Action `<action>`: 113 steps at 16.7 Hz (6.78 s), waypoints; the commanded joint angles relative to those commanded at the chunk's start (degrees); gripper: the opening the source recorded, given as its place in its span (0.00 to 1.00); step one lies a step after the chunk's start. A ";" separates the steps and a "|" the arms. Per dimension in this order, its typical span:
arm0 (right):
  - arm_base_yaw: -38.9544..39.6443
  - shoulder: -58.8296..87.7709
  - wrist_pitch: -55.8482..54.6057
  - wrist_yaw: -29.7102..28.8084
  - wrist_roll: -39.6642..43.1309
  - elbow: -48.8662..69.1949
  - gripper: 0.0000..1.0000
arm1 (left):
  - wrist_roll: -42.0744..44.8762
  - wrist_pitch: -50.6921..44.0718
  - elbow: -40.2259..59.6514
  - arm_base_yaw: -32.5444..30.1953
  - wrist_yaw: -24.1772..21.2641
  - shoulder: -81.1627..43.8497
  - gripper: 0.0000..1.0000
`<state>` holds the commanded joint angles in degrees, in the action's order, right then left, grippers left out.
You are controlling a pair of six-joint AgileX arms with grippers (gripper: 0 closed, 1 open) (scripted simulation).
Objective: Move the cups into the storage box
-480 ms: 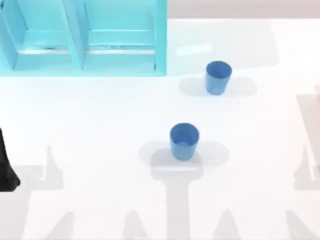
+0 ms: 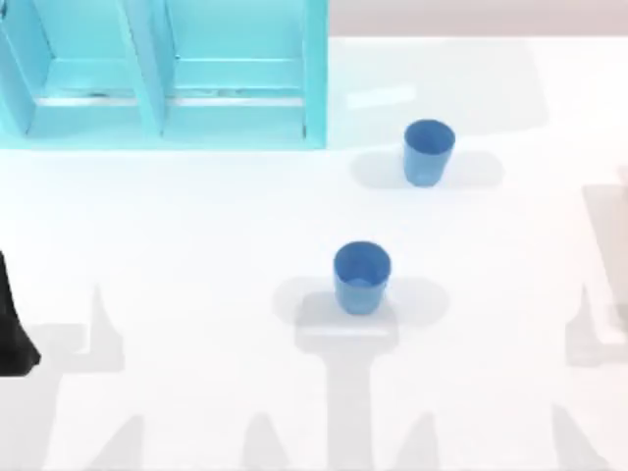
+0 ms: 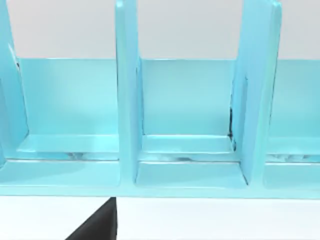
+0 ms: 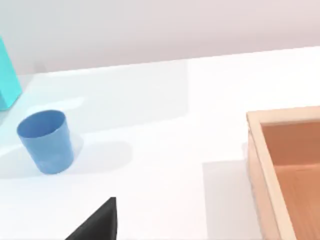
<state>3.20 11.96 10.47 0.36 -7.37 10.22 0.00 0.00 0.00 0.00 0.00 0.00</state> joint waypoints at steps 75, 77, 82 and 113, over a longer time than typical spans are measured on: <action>32.35 116.62 50.79 -0.54 -29.11 89.69 0.00 | 0.00 0.00 0.00 0.00 0.00 0.00 1.00; 30.60 114.17 52.92 -0.55 -27.15 89.42 0.00 | 0.00 0.00 0.00 0.00 0.00 0.00 1.00; 23.47 105.05 61.09 -0.44 -20.31 88.67 0.00 | 0.00 0.00 0.00 0.00 0.00 0.00 1.00; -44.69 79.46 69.30 1.34 48.28 70.51 0.00 | 0.00 0.00 0.00 0.00 0.00 0.00 1.00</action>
<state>-41.48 91.41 79.77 1.69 40.91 80.72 0.00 0.00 0.00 0.00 0.00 0.00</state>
